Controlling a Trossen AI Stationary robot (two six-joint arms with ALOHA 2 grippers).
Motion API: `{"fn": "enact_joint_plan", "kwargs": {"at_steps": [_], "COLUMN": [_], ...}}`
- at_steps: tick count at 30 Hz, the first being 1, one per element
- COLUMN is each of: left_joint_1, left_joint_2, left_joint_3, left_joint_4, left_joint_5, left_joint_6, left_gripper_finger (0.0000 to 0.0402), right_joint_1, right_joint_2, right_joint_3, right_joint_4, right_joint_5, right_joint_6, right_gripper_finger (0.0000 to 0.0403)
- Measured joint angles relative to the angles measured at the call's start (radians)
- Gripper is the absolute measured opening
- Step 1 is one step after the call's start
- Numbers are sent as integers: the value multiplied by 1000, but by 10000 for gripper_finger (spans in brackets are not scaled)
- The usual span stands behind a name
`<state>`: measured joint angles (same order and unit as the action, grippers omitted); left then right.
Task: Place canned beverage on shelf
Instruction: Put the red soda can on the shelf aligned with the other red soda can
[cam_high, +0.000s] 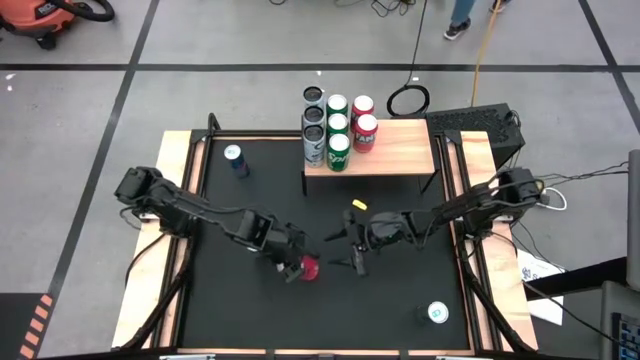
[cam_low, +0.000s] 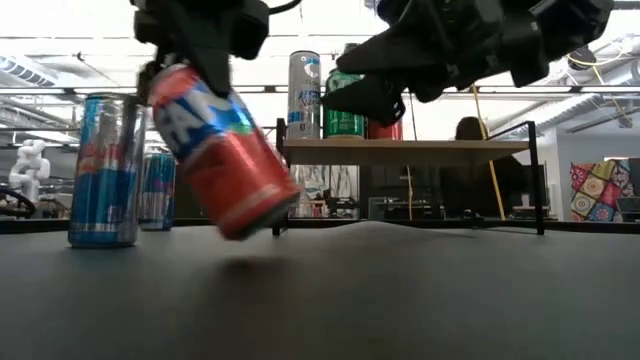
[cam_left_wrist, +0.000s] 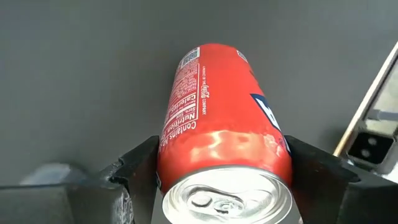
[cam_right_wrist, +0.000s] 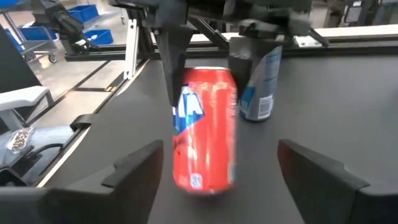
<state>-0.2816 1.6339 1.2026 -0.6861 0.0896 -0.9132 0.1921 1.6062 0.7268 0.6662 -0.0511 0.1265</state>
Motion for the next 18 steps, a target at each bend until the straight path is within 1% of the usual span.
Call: {"fn": "enact_joint_plan", "kwargs": {"at_steps": [3, 6, 8, 12, 14, 16, 18], "left_joint_1": [25, 47, 56, 66, 66, 66, 66], "left_joint_2": [2, 2, 2, 2, 2, 2, 2], "left_joint_3": [0, 0, 0, 0, 0, 0, 0], "left_joint_4": [31, 51, 61, 85, 88, 109, 117], "left_joint_5": [-33, -70, -88, -113, -131, -139, -150], "left_joint_6": [63, 119, 151, 195, 212, 236, 242], "left_gripper_finger": [272, 272, 272, 272, 272, 272, 272], "right_joint_1": [-1, -1, -1, -2, -3, -3, -2], "right_joint_2": [48, 90, 115, 160, 183, 203, 218], "right_joint_3": [33, 86, 131, 216, 246, 268, 279], "right_joint_4": [3, -32, -82, -204, -239, -264, -271], "right_joint_5": [1, 1, 7, 55, 76, 125, 151], "right_joint_6": [11, 11, 5, -13, -12, -2, -3], "right_gripper_finger": [327, 343, 346, 347, 347, 347, 345]}}
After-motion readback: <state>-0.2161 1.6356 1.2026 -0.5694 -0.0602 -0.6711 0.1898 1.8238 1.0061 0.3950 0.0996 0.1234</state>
